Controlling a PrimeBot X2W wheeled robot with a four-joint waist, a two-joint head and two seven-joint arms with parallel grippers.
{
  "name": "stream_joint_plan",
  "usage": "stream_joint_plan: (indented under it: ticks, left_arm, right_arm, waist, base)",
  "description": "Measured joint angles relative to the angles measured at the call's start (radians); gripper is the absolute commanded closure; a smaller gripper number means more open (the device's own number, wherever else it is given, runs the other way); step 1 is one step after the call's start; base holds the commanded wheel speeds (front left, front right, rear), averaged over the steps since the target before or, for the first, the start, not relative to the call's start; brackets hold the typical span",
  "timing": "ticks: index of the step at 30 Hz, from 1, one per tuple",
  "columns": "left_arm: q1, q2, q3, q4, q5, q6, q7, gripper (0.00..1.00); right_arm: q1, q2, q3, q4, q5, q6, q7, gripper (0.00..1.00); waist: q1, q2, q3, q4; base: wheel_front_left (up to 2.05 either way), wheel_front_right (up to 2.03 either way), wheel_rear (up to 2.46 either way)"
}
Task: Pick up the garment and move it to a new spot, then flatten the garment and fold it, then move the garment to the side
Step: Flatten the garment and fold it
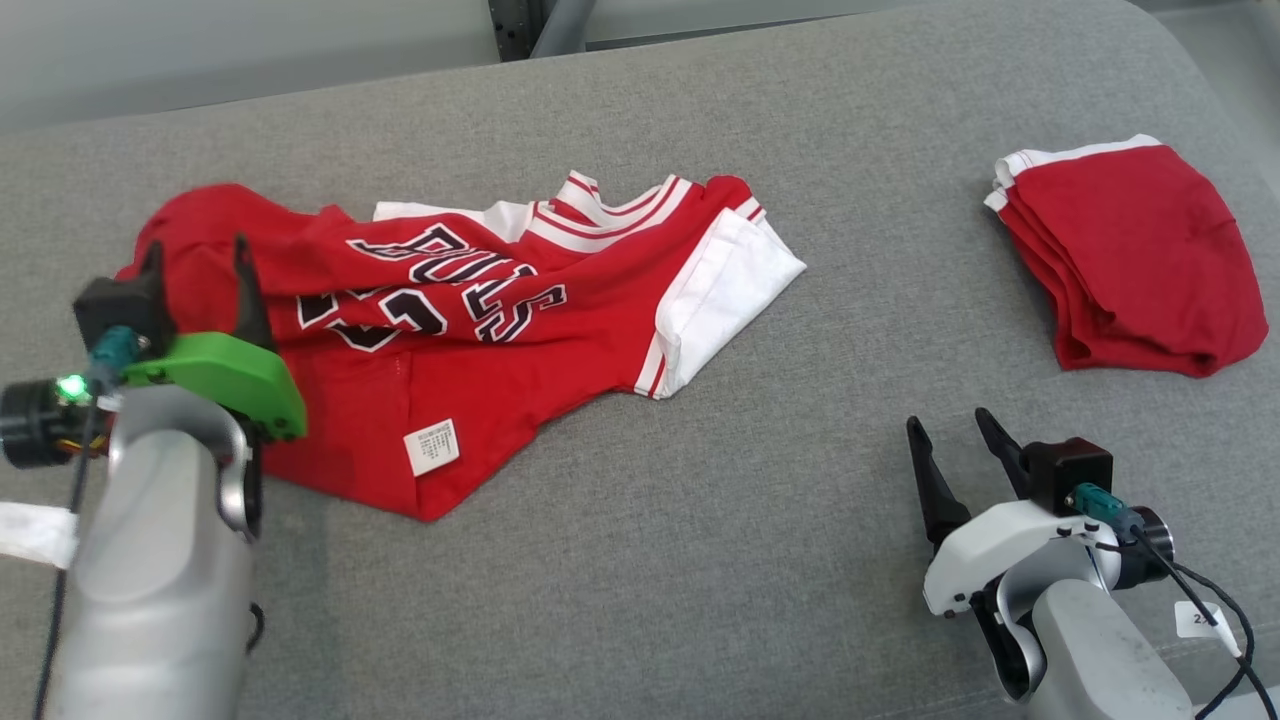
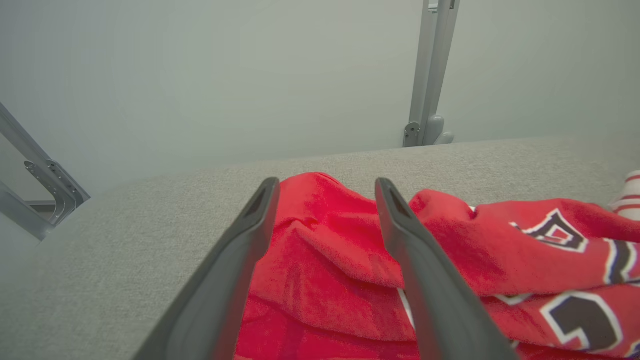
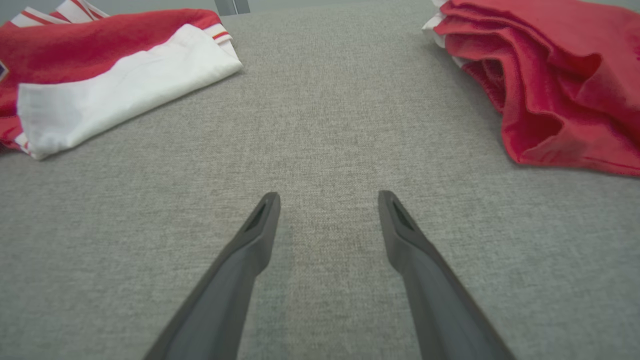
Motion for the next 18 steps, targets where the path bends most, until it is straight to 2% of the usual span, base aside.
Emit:
stream_joint_plan:
  ticks: [5, 9, 11, 18]
  left_arm:
    - [0.124, -0.083, -0.006, -0.076, -0.006, -0.006, -0.001, 0.0]
    - [0.206, -0.137, -0.042, -0.1, -0.004, -0.037, -0.001, 0.0]
    - [0.231, -0.153, -0.063, -0.101, -0.004, -0.05, -0.001, 0.0]
    - [0.271, -0.175, -0.132, -0.087, -0.025, -0.056, -0.001, 0.0]
  right_arm:
    - [0.006, 0.001, -0.002, 0.008, -0.004, 0.0, 0.0, 0.0]
    - [0.01, 0.005, 0.008, 0.018, -0.007, 0.0, 0.0, 0.0]
    - [0.012, 0.007, 0.014, 0.022, -0.01, 0.0, 0.0, 0.0]
    - [0.02, 0.011, 0.022, 0.027, -0.01, 0.0, 0.0, 0.0]
  waist:
    - [0.0, 0.0, -0.029, 0.016]
    - [0.0, 0.0, -0.06, 0.027]
    - [0.0, 0.0, -0.074, 0.03]
    - [0.0, 0.0, -0.09, 0.024]
  base:
    - [0.0, 0.0, 0.0]
    - [0.0, 0.0, 0.0]
    - [0.0, 0.0, 0.0]
    - [0.0, 0.0, 0.0]
